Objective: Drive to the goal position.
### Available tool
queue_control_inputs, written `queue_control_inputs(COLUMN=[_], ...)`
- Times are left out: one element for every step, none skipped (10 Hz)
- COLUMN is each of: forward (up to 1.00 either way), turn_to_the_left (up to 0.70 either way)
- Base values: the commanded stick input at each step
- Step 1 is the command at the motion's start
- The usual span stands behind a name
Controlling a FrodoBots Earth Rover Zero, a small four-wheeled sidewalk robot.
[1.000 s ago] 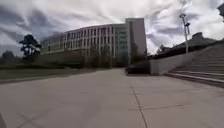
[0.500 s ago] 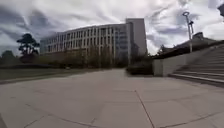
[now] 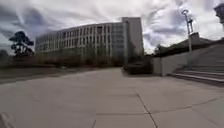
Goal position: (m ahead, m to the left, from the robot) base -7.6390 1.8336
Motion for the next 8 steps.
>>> queue_control_inputs(forward=[1.00, 1.00, 1.00, 1.00, 1.00, 1.00, 1.00, 1.00], turn_to_the_left=[0.01, 0.01, 0.01, 0.01, 0.01, 0.01, 0.01, 0.01])
